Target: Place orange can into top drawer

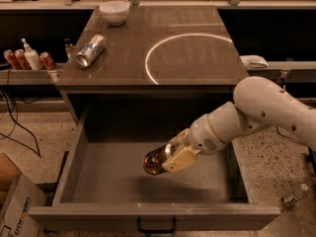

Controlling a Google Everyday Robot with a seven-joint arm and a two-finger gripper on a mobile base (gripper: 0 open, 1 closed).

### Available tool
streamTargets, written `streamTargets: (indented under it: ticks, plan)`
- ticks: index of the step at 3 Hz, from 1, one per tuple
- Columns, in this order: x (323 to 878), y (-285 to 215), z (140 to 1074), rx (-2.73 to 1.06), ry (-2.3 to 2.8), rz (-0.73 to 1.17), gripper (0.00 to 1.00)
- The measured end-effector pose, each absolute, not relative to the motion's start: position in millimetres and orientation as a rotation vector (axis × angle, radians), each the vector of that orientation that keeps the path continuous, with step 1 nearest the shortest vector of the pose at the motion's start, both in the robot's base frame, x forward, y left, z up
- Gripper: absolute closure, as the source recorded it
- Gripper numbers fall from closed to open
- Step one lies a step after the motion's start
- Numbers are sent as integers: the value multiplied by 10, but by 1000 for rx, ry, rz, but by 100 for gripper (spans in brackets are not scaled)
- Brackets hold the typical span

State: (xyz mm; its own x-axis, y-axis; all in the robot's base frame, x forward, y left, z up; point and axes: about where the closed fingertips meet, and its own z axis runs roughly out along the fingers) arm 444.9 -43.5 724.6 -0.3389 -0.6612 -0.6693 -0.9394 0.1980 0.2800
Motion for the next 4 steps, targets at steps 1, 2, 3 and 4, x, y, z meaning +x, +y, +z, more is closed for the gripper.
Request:
streamTargets:
  ticks: [1, 2, 3, 4]
  plan:
    - [4403, -383, 6916, -1419, 2171, 966, 100]
    - [4459, -320, 6621, -1326, 2243, 973, 100]
    - [4553, -286, 6478, -1266, 2281, 960, 84]
    - [4561, -270, 6462, -1262, 2283, 960, 59]
